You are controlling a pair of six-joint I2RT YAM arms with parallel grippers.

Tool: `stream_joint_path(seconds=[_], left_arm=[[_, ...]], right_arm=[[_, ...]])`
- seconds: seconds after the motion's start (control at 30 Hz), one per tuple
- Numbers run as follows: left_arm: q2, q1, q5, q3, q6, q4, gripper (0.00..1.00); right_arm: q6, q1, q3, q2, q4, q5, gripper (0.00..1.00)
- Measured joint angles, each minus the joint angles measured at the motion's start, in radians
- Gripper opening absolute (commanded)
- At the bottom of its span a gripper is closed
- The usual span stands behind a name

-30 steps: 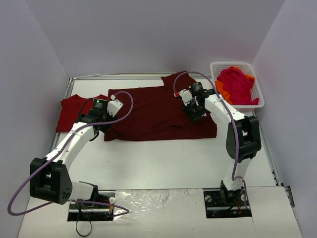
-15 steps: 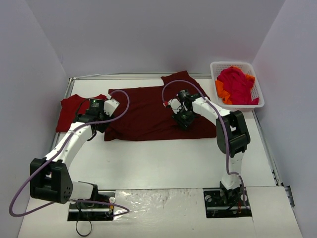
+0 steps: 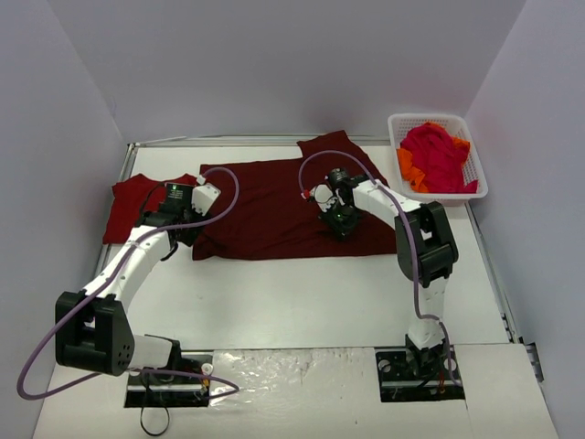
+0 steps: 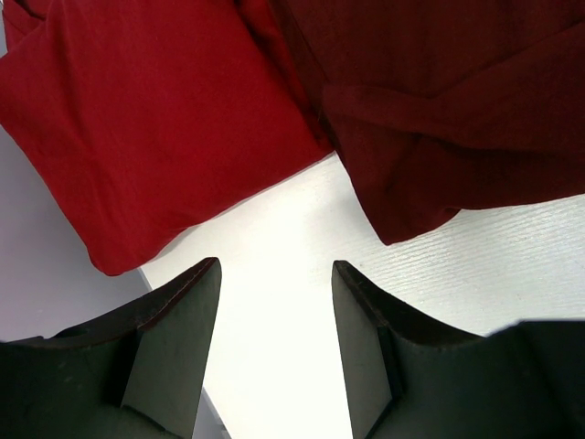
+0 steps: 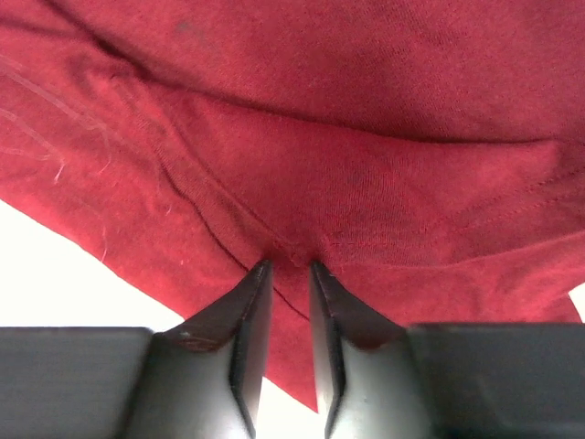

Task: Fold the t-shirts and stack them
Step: Fold the flattened tshirt in 1/3 of the way

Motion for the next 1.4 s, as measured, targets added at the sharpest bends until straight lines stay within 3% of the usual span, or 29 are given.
stream_joint_path(seconds=[0.33, 0.77, 0.83, 0.9, 1.0, 1.4], left_arm=[[0.0, 0.0, 0.003, -0.002, 0.0, 0.0, 0.5], [0.0, 0.0, 0.011, -0.002, -0.001, 0.0, 0.51], [0.0, 0.0, 0.011, -0.002, -0.002, 0.0, 0.51], [0.0, 0.0, 0.011, -0.002, -0.003, 0.0, 0.51], [0.0, 0.0, 0.011, -0.002, -0.004, 0.0, 0.51], [0.0, 0.0, 0.018, -0.002, -0.007, 0.0, 0.51]], right_arm=[[0.013, 0.0, 0.021, 0.016, 0.001, 0.009, 0.0], [0.016, 0.0, 0.092, 0.011, 0.0, 0.067, 0.0], [0.017, 0.0, 0.115, 0.011, 0.0, 0.07, 0.05], [0.017, 0.0, 0.127, 0.011, 0.003, 0.072, 0.21], [0.013, 0.0, 0.127, 0.01, 0.0, 0.069, 0.27], [-0.005, 0.0, 0.052, 0.008, -0.017, 0.039, 0.31]])
